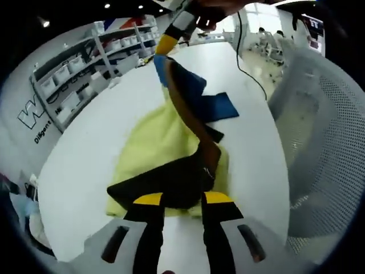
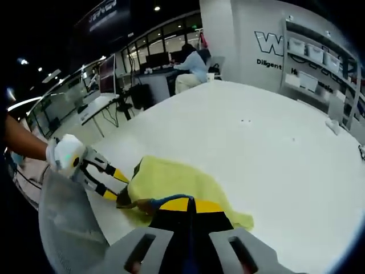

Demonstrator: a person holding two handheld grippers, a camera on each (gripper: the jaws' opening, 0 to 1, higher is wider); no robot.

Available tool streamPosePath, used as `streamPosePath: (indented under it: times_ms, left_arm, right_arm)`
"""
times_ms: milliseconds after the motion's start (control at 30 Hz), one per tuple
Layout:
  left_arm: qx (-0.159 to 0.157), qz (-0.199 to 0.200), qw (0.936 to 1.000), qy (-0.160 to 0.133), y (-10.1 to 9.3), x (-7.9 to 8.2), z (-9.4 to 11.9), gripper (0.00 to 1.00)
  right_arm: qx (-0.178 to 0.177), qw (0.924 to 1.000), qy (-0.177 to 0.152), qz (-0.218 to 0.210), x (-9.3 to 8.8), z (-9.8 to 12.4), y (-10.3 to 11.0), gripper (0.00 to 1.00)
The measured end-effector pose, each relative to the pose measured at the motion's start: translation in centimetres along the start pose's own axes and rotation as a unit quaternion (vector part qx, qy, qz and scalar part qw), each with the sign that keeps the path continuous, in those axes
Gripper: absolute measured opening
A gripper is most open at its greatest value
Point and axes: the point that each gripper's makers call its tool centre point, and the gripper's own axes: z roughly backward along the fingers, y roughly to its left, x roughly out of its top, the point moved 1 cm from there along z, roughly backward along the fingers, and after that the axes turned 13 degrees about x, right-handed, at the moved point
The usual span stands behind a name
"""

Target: Fold the garment on the visible template until the final outline fits inside the template.

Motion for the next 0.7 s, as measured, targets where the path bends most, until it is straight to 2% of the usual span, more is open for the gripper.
streamPosePath:
  times_ms: [100, 200, 233, 467, 567, 633, 700]
  left_arm:
    - [-0.005, 0.003, 1.0000, 0.007, 0.0, 0.0, -0.2, 0.17]
    - [-0.014, 0.012, 0.9998, 0.010, -0.3, 0.2, 0.1, 0.00]
    - [-0.014, 0.024, 0.9995, 0.013, -0.4, 0.3, 0.2, 0.00]
    - [-0.027, 0.047, 0.9981, 0.029, -0.6, 0.0, 1.6, 0.00]
    - [-0.030, 0.045, 0.9980, 0.032, -0.7, -0.3, 2.0, 0.00]
    - [-0.052, 0.064, 0.9956, 0.044, -1.5, -0.5, 2.6, 0.00]
    - [-0.074, 0.055, 0.9947, 0.045, -2.4, -0.6, 3.3, 0.00]
  right_arm:
    - [0.002, 1.0000, 0.000, -0.006, -0.3, 0.5, 0.2, 0.00]
    - [0.007, 0.9999, -0.006, -0.012, -0.8, 1.2, 0.6, 0.00]
    - [0.008, 0.9999, -0.004, -0.014, -1.2, 1.4, 0.8, 0.00]
    - [0.017, 0.9997, 0.008, -0.015, -3.7, 2.7, 1.7, 0.00]
    - [0.022, 0.9994, 0.013, -0.021, -4.5, 3.1, 2.0, 0.00]
    - [0.028, 0.9992, 0.019, -0.023, -5.0, 3.4, 2.4, 0.00]
    - [0.036, 0.9986, 0.022, -0.032, -5.5, 3.6, 2.9, 0.00]
